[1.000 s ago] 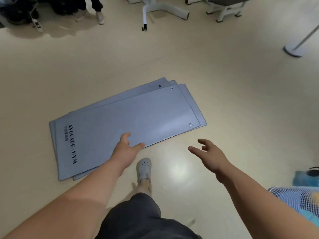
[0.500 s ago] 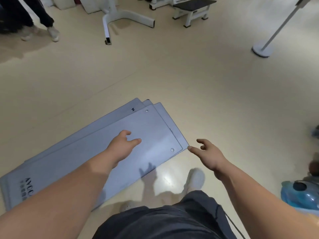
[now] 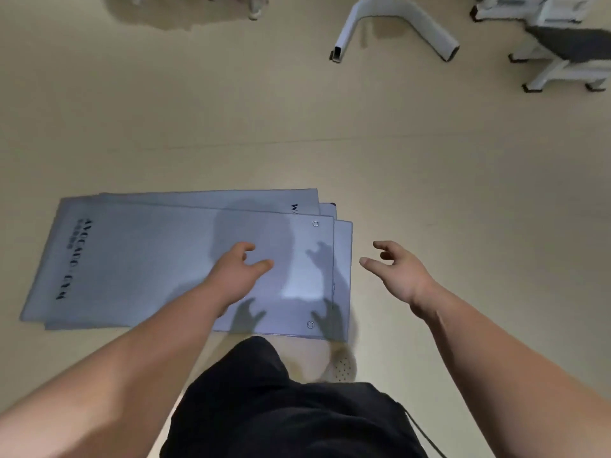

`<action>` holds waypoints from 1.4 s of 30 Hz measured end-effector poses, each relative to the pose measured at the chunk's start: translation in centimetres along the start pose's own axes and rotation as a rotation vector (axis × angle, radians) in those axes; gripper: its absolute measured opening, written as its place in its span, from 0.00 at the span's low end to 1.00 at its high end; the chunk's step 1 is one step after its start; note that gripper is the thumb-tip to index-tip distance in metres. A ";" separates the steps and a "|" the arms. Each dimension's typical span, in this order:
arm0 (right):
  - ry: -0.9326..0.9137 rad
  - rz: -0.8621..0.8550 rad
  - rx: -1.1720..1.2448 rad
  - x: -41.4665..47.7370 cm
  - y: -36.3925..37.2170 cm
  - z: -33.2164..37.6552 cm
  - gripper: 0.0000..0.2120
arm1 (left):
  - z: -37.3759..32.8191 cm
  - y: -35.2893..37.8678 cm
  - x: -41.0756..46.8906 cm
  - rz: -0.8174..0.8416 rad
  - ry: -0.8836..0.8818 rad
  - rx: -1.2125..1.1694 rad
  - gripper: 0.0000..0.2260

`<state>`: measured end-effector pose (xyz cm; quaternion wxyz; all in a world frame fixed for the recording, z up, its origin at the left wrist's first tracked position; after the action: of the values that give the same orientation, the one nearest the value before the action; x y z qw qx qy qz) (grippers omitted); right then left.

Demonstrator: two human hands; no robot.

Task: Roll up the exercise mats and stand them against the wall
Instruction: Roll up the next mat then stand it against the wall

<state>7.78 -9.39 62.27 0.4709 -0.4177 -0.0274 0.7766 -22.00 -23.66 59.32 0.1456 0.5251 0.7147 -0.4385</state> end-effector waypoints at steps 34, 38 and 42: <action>-0.383 1.000 -1.097 35.0 15.4 1.1 0.31 | 5.3 27.6 14.1 -0.526 -0.752 -0.806 0.29; -0.443 1.016 -1.222 39.6 20.7 -7.0 0.31 | 13.3 35.6 19.6 -0.473 -0.839 -0.792 0.29; -0.522 1.021 -1.275 45.4 25.4 -16.4 0.36 | 19.6 43.3 26.6 -0.394 -0.829 -0.713 0.26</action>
<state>-8.57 4.96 12.24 -0.2823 -0.3717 -0.3748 0.8010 0.27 -19.63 9.77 0.4967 0.0850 0.7857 -0.3587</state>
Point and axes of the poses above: each hand's wrist, its own x-axis towards the middle knuckle, its own y-axis out of the palm, z = x × y, the point moved 9 cm from there along x, towards the middle knuckle, and after that the axes turned 5 degrees about x, right-handed, at the moved point
